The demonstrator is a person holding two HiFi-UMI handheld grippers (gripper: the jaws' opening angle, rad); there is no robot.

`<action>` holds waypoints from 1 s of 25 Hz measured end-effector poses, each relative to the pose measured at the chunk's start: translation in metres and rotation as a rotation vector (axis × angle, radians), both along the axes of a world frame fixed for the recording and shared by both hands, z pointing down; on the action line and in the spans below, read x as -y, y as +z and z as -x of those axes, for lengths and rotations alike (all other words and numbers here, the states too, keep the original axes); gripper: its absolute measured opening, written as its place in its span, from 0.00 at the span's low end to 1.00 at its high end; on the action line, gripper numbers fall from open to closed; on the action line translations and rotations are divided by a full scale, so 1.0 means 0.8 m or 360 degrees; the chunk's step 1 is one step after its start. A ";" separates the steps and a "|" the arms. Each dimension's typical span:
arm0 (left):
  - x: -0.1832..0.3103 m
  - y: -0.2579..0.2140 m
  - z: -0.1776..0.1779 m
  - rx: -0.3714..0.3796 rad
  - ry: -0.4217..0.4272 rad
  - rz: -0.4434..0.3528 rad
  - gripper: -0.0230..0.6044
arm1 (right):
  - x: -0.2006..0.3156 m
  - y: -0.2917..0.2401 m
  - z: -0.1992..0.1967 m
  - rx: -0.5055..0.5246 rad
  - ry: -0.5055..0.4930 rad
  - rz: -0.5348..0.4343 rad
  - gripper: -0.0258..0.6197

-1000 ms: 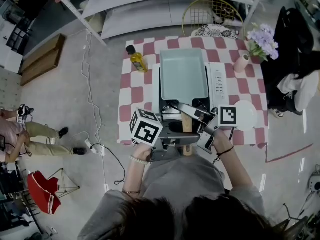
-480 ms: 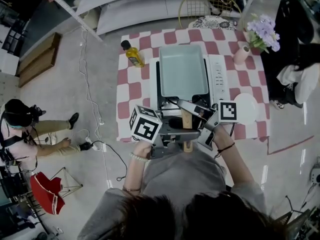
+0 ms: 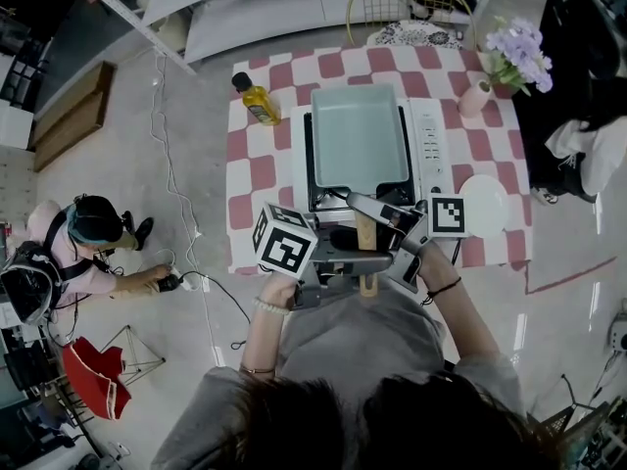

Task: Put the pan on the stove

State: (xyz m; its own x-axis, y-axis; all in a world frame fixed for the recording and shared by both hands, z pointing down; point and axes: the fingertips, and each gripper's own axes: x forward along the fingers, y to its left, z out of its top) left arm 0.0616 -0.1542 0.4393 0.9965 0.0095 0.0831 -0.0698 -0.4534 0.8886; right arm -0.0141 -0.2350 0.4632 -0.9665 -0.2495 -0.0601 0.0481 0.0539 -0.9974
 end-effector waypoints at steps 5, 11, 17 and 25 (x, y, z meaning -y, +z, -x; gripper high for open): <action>-0.002 0.002 0.001 0.0006 0.0012 0.0012 0.35 | -0.002 0.003 0.000 -0.0002 0.0005 0.0018 0.34; -0.004 0.004 0.001 0.0004 0.0015 0.0025 0.35 | -0.004 0.006 0.000 -0.0002 0.0010 0.0031 0.34; -0.004 0.006 0.000 0.0002 0.0021 0.0032 0.35 | -0.004 0.009 0.000 -0.0012 0.0013 0.0029 0.34; -0.005 0.016 -0.001 0.0026 0.0040 0.0037 0.35 | -0.004 0.015 0.000 -0.0017 0.0012 0.0022 0.34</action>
State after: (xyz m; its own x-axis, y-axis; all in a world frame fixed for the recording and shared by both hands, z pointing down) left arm 0.0620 -0.1500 0.4523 0.9944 0.0367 0.0991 -0.0735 -0.4343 0.8978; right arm -0.0139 -0.2317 0.4753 -0.9652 -0.2572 -0.0466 0.0374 0.0405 -0.9985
